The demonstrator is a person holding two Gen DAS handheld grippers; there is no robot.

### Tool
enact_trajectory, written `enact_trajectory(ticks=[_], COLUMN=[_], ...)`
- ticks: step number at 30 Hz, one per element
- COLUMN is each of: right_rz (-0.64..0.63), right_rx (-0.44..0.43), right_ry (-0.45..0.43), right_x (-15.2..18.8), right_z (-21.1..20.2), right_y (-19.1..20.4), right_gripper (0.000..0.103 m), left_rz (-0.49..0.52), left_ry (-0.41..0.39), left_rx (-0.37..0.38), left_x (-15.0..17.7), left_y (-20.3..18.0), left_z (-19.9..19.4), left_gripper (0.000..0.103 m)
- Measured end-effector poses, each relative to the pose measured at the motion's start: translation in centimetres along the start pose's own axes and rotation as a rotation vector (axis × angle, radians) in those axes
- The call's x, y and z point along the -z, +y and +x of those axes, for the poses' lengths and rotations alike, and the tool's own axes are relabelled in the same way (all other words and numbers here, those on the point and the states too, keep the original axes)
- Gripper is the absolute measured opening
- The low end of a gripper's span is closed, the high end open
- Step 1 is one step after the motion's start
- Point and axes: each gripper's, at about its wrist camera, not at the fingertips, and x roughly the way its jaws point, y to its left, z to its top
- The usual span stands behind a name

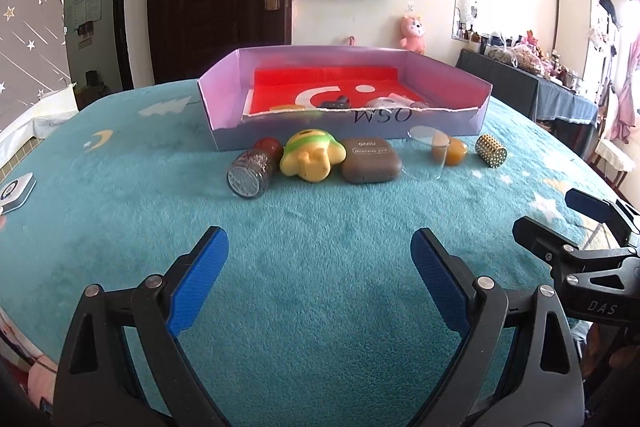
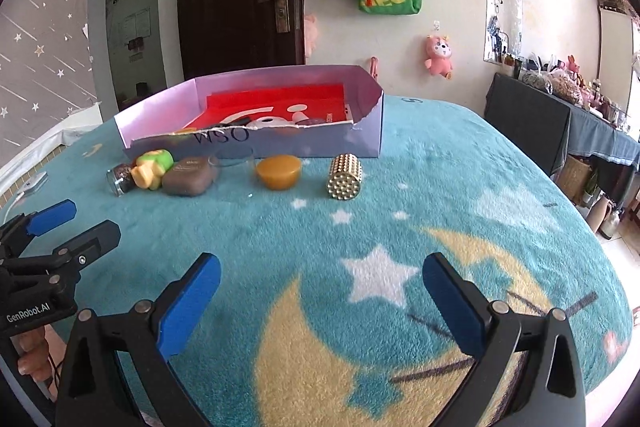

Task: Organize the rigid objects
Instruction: 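Open both tools to release and lift them out of the box, then grasp the glitter nail polish with the left tool while the right tool grasps the gold studded cylinder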

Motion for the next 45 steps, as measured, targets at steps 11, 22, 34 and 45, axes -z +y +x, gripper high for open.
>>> enact_trajectory(ticks=[11,22,34,45], right_rz=[0.004,0.012,0.059,0.036], right_rx=[-0.002,-0.013,0.019,0.025], right_ry=[0.023,0.026,0.076,0.186], right_x=[0.6,-0.4,-4.8,-7.5], right_z=[0.7,0.7,2.2,6.1], right_y=[0.2,-0.1,-2.3,-3.6], right_gripper=[0.103,0.103,0.103,0.09], left_rz=[-0.014,-0.024,-0.007,0.057], left_ry=[0.018,0.029,0.111,0.215], left_rx=[-0.003,-0.039,-0.107,-0.071], left_x=[0.3,-1.6,-5.3,-6.7], left_y=[0.4,1.6,4.9,6.2], left_z=[0.5,0.7,3.6,6.3], left_gripper=[0.093,0.093,0.093,0.079])
